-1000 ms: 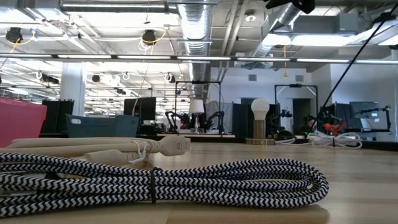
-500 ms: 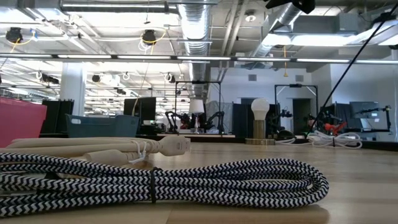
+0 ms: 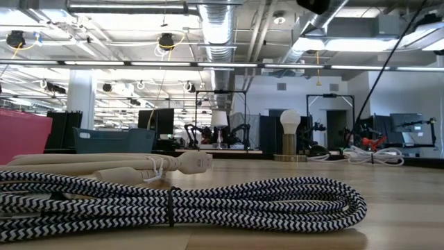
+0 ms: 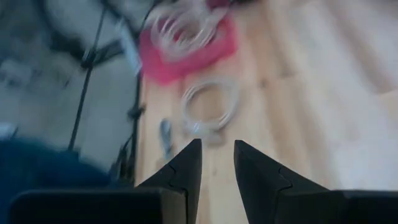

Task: Pick & Place USB Port
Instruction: Put the black and white USB cable into the blue bin

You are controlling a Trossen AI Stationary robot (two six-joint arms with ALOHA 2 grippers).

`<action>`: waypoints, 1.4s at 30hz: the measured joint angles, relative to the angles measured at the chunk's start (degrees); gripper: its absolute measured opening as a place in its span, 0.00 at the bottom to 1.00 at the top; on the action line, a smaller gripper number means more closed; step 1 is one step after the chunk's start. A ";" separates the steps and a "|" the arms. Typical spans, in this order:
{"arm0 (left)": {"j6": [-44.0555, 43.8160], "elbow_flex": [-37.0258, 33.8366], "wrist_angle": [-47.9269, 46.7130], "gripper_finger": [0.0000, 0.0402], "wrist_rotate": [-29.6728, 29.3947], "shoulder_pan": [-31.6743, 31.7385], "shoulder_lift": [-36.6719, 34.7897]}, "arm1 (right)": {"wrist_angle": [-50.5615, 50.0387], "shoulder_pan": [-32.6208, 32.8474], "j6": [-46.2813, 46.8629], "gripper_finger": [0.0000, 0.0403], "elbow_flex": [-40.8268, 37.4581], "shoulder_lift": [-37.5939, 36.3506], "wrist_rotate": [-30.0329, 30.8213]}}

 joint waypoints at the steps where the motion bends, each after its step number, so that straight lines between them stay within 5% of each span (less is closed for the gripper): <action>1: 0.01 0.00 0.00 0.27 -0.31 0.00 0.00 | -0.22 0.77 -0.23 0.22 -0.01 1.06 -1.28; 9: 0.02 0.00 -0.02 0.27 -0.65 0.00 0.00 | -0.55 6.40 5.53 0.22 -0.01 8.73 -10.18; 27: 0.02 0.00 -0.46 0.27 -0.79 0.00 0.00 | 3.89 18.62 18.92 0.51 -0.01 23.85 -7.06; 33: 0.02 0.00 -0.48 0.27 -0.79 0.00 0.00 | 7.25 20.60 21.72 0.48 2.62 28.77 -7.33; 42: 0.02 0.00 -0.48 0.27 -0.79 0.00 0.00 | -1.67 19.81 15.74 0.33 11.77 32.32 -5.97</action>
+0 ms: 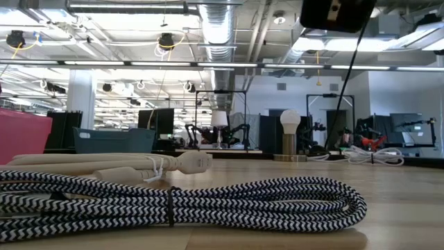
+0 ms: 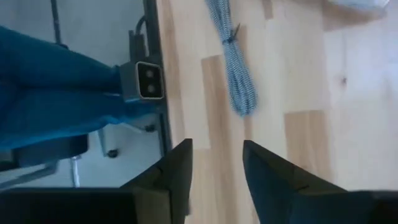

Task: Pick & Place USB Port
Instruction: Put the black and white USB cable into the blue bin

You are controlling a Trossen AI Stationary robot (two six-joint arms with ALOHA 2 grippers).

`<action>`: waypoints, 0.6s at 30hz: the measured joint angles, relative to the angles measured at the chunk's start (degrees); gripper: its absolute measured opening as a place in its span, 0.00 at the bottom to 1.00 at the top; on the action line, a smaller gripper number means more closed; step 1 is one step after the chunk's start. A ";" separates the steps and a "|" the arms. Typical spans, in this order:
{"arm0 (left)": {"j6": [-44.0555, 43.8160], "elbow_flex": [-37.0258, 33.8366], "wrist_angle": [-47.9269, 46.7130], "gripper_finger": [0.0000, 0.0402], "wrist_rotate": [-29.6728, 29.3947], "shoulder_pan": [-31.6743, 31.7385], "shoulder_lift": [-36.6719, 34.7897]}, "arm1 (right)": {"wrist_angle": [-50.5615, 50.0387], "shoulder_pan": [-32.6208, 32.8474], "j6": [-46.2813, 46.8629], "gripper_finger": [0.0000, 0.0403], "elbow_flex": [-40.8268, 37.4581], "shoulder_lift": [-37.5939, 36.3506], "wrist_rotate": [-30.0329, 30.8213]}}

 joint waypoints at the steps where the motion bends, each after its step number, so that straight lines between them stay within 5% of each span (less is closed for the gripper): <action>1: 0.00 0.00 0.00 0.27 0.00 0.00 0.00 | -0.24 -0.26 -0.92 0.32 0.12 0.00 0.67; 18: -0.01 0.00 -0.34 0.27 0.02 -0.02 0.00 | 6.72 -2.80 1.77 0.38 0.11 6.91 2.99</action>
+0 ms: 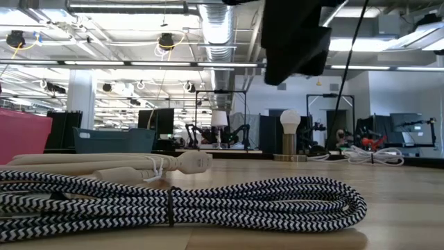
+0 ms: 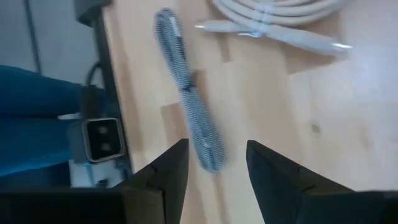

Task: Pick & Place USB Port
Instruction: Put the black and white USB cable into the blue bin

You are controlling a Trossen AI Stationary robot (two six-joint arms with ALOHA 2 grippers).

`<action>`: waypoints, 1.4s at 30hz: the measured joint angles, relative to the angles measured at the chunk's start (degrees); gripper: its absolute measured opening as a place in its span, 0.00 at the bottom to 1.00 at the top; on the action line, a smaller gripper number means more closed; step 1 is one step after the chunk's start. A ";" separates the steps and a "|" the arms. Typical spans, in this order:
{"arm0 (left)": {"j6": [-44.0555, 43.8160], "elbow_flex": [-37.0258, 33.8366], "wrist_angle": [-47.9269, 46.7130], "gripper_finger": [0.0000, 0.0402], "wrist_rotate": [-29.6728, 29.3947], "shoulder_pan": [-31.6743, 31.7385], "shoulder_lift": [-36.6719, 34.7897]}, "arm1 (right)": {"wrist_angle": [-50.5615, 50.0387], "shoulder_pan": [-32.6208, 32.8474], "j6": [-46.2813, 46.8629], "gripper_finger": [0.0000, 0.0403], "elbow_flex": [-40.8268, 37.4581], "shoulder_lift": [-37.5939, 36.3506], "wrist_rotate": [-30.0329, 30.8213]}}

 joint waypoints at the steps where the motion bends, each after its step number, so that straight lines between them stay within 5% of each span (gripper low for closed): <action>1: 0.01 0.00 -0.19 0.27 0.00 0.00 0.00 | 0.93 0.00 0.21 0.38 0.00 0.37 -0.66; 13: -0.01 0.00 -0.78 0.27 0.00 0.00 0.00 | 4.37 1.34 2.09 0.33 0.00 2.69 -5.76; 42: 0.00 0.00 -2.91 0.27 0.02 0.00 0.00 | 4.18 3.38 3.77 0.28 0.00 10.05 -4.14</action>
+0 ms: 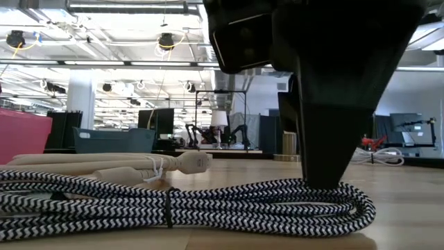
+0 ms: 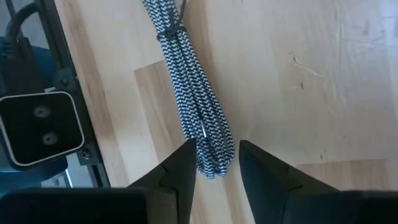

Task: Pick & Place USB Port
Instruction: Put the black and white USB cable into the blue bin

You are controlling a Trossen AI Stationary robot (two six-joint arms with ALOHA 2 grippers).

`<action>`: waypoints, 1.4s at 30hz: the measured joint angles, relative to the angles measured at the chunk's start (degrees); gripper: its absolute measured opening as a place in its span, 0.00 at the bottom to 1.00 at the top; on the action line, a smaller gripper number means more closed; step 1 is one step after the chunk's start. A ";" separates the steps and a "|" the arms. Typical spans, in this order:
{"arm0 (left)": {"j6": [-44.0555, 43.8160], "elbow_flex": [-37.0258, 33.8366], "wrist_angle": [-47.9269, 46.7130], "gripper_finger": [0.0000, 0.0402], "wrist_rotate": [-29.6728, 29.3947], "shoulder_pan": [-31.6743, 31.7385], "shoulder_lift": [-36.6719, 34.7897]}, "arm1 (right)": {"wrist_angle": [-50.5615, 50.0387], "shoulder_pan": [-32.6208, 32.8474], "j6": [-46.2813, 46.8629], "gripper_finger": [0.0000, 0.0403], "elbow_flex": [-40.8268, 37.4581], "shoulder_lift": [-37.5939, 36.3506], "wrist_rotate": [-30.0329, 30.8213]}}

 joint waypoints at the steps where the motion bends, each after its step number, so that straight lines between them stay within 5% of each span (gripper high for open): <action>1: 0.00 0.00 -0.17 0.27 -0.01 0.00 0.00 | -0.01 0.01 0.00 0.27 -0.01 0.00 0.00; 18: -0.01 0.00 -0.23 0.27 0.00 0.00 0.00 | -0.03 0.03 -0.17 0.21 -0.01 0.00 0.20; 26: -0.01 0.00 -0.23 0.27 0.00 0.02 0.00 | -0.01 0.03 -1.32 0.02 0.00 0.00 0.13; 42: -0.01 0.00 -0.25 0.27 -0.01 0.01 -0.02 | -8.72 -1.22 -8.12 0.00 6.68 -2.89 -2.91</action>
